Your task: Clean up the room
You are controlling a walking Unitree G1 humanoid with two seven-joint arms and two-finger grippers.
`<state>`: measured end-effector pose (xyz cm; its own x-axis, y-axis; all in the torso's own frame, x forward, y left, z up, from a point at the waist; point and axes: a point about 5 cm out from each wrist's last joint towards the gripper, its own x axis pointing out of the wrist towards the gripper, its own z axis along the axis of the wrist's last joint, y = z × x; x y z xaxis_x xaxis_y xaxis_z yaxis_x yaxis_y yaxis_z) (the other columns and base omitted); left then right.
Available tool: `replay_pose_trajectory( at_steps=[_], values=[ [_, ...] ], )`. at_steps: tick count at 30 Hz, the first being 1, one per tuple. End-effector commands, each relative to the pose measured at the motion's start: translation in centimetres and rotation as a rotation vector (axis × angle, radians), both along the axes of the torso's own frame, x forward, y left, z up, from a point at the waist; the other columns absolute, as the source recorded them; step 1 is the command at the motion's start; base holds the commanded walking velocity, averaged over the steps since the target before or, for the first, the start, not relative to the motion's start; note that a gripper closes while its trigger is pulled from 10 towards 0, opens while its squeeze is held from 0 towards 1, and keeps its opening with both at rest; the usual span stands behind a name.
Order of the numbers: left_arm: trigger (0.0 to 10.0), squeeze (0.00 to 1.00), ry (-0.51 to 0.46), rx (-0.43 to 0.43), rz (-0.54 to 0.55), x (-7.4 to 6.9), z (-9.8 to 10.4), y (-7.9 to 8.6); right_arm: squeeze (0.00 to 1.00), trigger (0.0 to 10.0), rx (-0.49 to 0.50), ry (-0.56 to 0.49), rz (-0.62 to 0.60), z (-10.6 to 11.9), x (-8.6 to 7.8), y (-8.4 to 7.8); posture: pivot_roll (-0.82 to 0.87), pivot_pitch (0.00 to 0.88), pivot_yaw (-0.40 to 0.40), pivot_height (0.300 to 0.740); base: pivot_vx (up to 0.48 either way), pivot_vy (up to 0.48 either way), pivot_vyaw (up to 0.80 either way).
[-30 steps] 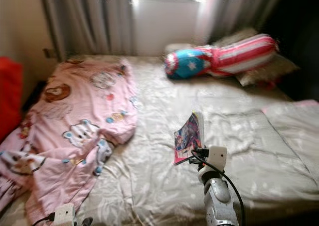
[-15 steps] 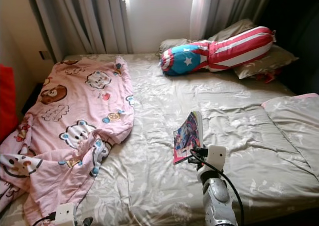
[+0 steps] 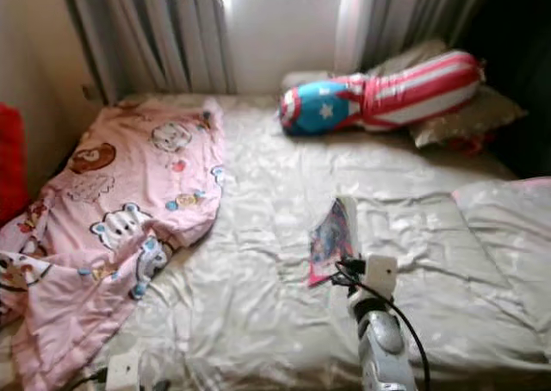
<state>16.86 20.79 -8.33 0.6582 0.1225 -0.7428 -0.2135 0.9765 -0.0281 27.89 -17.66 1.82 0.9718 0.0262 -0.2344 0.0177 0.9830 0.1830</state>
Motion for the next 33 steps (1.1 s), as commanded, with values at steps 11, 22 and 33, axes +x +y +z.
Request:
replay_pose_trajectory(
  at_steps=[11,22,33],
  values=[
    [10.0,0.00,0.011,0.004,0.006,-0.05,-0.02,0.29,0.00,10.0,-0.001,-0.063,0.010,1.21,0.81,0.25,0.00,0.007,-0.050,0.740,0.000,-0.470,0.00],
    [10.0,0.00,0.006,-0.005,0.027,-0.01,0.02,0.42,0.00,10.0,-0.002,-0.061,0.016,1.20,0.71,0.42,0.00,0.031,-0.046,0.740,0.000,-0.299,0.00],
    [10.0,0.00,0.000,-0.007,0.038,0.03,0.09,0.59,0.00,10.0,-0.026,-0.072,0.060,1.29,0.57,0.77,-0.01,0.030,-0.045,0.740,0.000,0.000,0.41]
  ],
)
